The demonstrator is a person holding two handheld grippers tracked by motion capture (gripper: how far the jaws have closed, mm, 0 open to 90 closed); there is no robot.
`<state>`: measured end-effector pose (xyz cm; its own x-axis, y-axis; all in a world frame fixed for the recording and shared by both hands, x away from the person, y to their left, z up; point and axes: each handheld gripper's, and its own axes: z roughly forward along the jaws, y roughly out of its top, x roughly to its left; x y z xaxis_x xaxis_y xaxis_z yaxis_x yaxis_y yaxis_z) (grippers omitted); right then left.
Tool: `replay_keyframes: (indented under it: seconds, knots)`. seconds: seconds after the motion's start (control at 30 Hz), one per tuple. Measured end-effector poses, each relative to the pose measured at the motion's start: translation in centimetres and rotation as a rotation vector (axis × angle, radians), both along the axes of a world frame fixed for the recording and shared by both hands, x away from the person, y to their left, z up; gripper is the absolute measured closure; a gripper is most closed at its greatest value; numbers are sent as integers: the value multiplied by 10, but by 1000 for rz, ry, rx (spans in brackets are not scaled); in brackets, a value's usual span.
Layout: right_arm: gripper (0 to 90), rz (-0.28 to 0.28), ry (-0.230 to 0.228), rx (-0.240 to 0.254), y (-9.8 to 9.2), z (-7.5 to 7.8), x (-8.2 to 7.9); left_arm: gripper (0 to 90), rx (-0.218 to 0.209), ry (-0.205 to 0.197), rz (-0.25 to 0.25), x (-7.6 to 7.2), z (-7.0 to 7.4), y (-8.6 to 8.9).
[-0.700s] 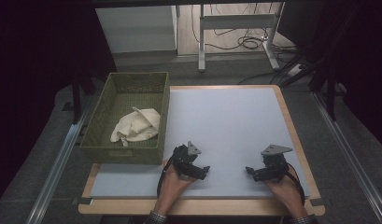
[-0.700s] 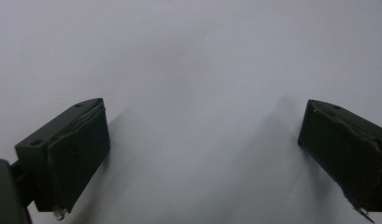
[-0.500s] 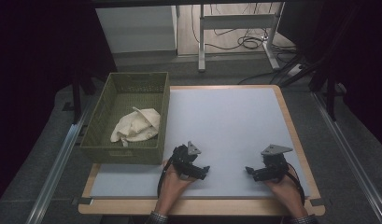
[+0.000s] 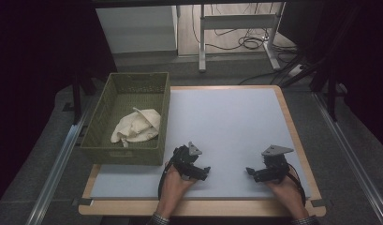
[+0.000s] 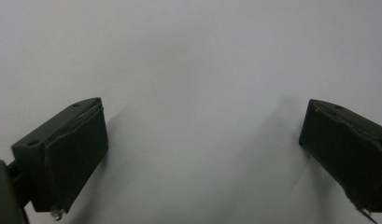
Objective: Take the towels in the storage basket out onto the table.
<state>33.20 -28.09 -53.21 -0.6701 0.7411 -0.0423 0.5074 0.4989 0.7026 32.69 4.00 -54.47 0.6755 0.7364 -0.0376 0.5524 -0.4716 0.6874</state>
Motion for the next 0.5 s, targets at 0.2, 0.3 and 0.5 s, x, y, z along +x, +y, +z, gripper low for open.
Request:
replay_keyframes:
  seconds: [0.2, 0.3, 0.5]
  knots:
    - [32, 0, 0, 1, 0, 0, 0, 8, -5, 0, -1, 0, 0, 0]
    - [32, 0, 0, 1, 0, 0, 0, 7, 0, -1, -3, 0, 0, 0]
    - [33, 0, 1, 3, 0, 0, 0, 14, 6, 44, -27, 6, 6, 2]
